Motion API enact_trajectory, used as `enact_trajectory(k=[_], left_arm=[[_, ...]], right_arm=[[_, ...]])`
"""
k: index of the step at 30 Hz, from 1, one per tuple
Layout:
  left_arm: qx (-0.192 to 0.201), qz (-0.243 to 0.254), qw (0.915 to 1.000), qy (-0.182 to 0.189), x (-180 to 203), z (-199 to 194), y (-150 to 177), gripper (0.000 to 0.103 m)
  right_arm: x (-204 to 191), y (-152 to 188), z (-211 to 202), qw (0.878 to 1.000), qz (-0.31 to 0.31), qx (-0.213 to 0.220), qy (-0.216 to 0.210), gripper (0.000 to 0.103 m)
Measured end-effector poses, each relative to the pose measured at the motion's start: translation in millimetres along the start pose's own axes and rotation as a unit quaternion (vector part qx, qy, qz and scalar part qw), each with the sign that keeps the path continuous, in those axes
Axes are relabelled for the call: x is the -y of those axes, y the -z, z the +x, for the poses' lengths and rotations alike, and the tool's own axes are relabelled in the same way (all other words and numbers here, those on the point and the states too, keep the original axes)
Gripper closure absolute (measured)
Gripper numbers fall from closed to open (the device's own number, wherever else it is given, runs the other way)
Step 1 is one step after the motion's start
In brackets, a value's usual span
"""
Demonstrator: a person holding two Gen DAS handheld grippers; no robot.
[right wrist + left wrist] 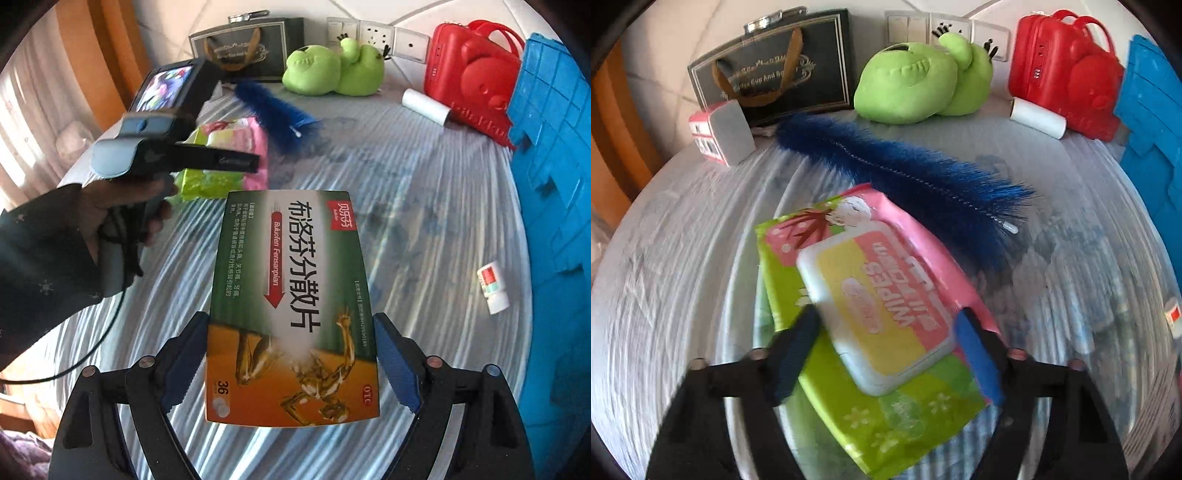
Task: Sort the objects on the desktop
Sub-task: 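Grasp the pink-and-green wipes pack with the left tool while the right tool holds the ibuprofen box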
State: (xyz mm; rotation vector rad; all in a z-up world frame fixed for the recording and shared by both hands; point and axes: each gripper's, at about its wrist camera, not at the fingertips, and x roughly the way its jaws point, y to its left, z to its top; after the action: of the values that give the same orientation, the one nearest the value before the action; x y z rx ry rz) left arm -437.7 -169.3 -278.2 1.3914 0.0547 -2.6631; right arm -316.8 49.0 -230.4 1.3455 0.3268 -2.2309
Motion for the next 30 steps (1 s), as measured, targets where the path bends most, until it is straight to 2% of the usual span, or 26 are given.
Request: enact_trajectory(k=[1, 2, 3, 5, 6, 7, 10, 16, 19, 22, 24, 25, 27, 28, 29, 30], left_arm=[[0.001, -0.003, 1.0000, 0.007, -4.5, -1.7, -1.3, 0.060], [0.000, -0.015, 0.9996, 0.024, -14.3, -5.7, -2.3, 0.070], [-0.002, -0.026, 0.9986, 0.045, -24.8, -9.7, -2.6, 0.073], [-0.005, -0.023, 0.9981, 0.057, -32.9, -11.1, -1.5, 0.077], [-0.005, -0.019, 0.9982, 0.057, -34.6, -12.2, 0.1, 0.084], [-0.005, -0.009, 0.9984, 0.056, -34.1, -13.4, 1.6, 0.101], [-0.008, 0.005, 0.9984, 0.056, -31.7, -17.3, 6.0, 0.101], [-0.010, -0.038, 0.9964, 0.075, -48.6, -22.7, 17.2, 0.101], [-0.005, -0.044, 0.9976, 0.053, -48.9, -25.7, 20.0, 0.101], [0.000, -0.068, 0.9967, 0.045, -52.9, -30.8, 21.6, 0.100], [0.002, -0.075, 0.9966, 0.032, -55.4, -33.4, 22.8, 0.096], [0.000, -0.074, 0.9968, 0.031, -56.5, -32.1, 23.4, 0.088], [-0.009, -0.080, 0.9963, 0.032, -58.1, -28.1, 24.8, 0.063], [-0.011, -0.090, 0.9951, 0.040, -60.0, -26.1, 25.2, 0.036], [-0.014, -0.100, 0.9938, 0.045, -61.3, -24.4, 25.1, 0.014], [-0.017, -0.111, 0.9926, 0.046, -62.2, -22.7, 23.7, 0.011]], right_arm=[[0.8, -0.7, -1.4, 1.000, 0.003, 0.001, 0.000, 0.016], [1.3, -1.1, -3.2, 1.000, 0.006, 0.001, -0.001, 0.016], [2.1, -1.6, -5.1, 1.000, 0.010, 0.002, -0.003, 0.016], [3.2, -3.4, -5.6, 1.000, 0.013, 0.003, -0.002, 0.016], [2.8, -4.4, -5.7, 1.000, 0.013, 0.004, -0.002, 0.016], [2.4, -5.4, -5.1, 1.000, 0.013, 0.003, -0.004, 0.016], [-2.4, -8.0, -3.7, 1.000, 0.008, 0.003, -0.004, 0.016], [-11.1, -12.5, -0.9, 1.000, -0.007, 0.005, -0.011, 0.016], [-12.0, -13.9, 2.2, 1.000, -0.010, 0.002, -0.015, 0.016], [-12.8, -15.1, 4.6, 1.000, -0.013, 0.001, -0.018, 0.016], [-12.6, -15.8, 4.8, 1.000, -0.015, 0.001, -0.020, 0.016], [-12.0, -16.4, 5.2, 1.000, -0.015, 0.001, -0.022, 0.016], [-11.8, -18.2, 7.2, 1.000, -0.016, 0.002, -0.023, 0.016], [-11.4, -19.0, 8.1, 1.000, -0.016, 0.001, -0.025, 0.016], [-11.0, -19.4, 8.7, 1.000, -0.016, 0.001, -0.026, 0.016], [-10.9, -20.3, 9.3, 0.999, -0.017, 0.001, -0.027, 0.016]])
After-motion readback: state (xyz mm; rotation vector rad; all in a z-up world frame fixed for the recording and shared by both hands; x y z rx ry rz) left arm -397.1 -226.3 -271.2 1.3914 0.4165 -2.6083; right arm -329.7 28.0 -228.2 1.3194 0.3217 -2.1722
